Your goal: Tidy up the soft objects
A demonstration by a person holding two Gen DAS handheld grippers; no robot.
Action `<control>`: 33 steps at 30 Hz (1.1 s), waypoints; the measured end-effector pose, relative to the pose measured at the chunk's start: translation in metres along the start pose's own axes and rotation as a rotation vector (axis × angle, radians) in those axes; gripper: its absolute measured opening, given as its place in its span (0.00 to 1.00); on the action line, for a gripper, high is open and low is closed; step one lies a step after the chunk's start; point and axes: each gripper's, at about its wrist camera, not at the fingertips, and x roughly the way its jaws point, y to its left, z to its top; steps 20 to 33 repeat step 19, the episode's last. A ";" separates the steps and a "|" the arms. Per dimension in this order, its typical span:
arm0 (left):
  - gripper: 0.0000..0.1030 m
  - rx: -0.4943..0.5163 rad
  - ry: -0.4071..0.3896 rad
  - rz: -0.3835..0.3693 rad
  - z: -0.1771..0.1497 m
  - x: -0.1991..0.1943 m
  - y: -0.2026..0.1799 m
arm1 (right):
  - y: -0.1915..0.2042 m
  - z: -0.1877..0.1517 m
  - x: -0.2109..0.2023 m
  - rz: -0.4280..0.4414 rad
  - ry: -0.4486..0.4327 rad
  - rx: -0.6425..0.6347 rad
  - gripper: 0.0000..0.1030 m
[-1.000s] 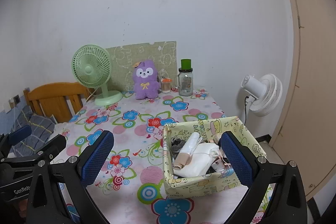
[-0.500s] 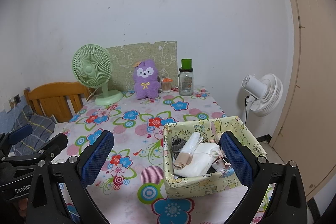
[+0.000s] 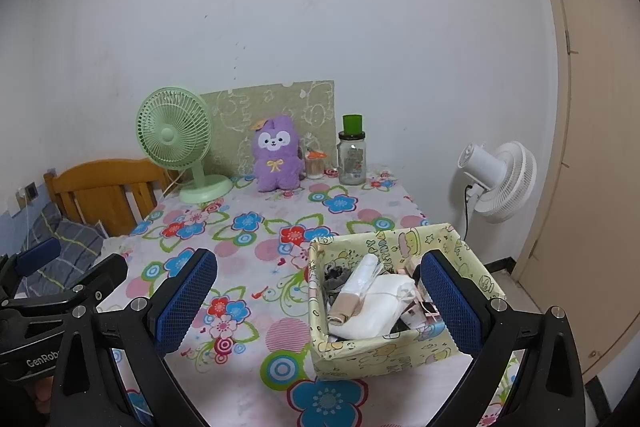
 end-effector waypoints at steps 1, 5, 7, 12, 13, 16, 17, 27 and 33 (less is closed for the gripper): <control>1.00 0.000 0.000 0.000 0.000 0.000 0.000 | 0.000 0.000 0.000 0.000 -0.001 0.000 1.00; 1.00 -0.001 0.002 0.000 0.000 0.000 0.000 | -0.001 -0.001 0.000 -0.002 -0.002 0.002 1.00; 1.00 0.000 0.000 0.001 0.000 0.000 -0.001 | -0.002 0.000 0.000 -0.002 -0.001 0.002 1.00; 1.00 0.000 0.001 0.001 0.000 0.000 -0.001 | -0.003 0.000 0.000 -0.004 0.000 0.002 1.00; 1.00 0.000 0.001 0.001 0.000 0.000 -0.001 | -0.003 0.000 0.000 -0.004 -0.001 0.003 1.00; 1.00 -0.001 0.001 0.001 0.000 0.000 -0.001 | -0.004 0.000 0.001 -0.004 0.001 0.004 1.00; 1.00 -0.001 0.000 0.000 0.000 0.000 -0.001 | -0.003 0.000 0.001 -0.003 0.001 0.004 1.00; 1.00 -0.002 0.000 0.001 0.000 0.000 -0.001 | -0.004 0.000 0.001 -0.004 0.001 0.003 1.00; 1.00 -0.002 0.000 0.001 0.000 0.000 -0.001 | -0.004 0.000 0.001 -0.004 0.001 0.003 1.00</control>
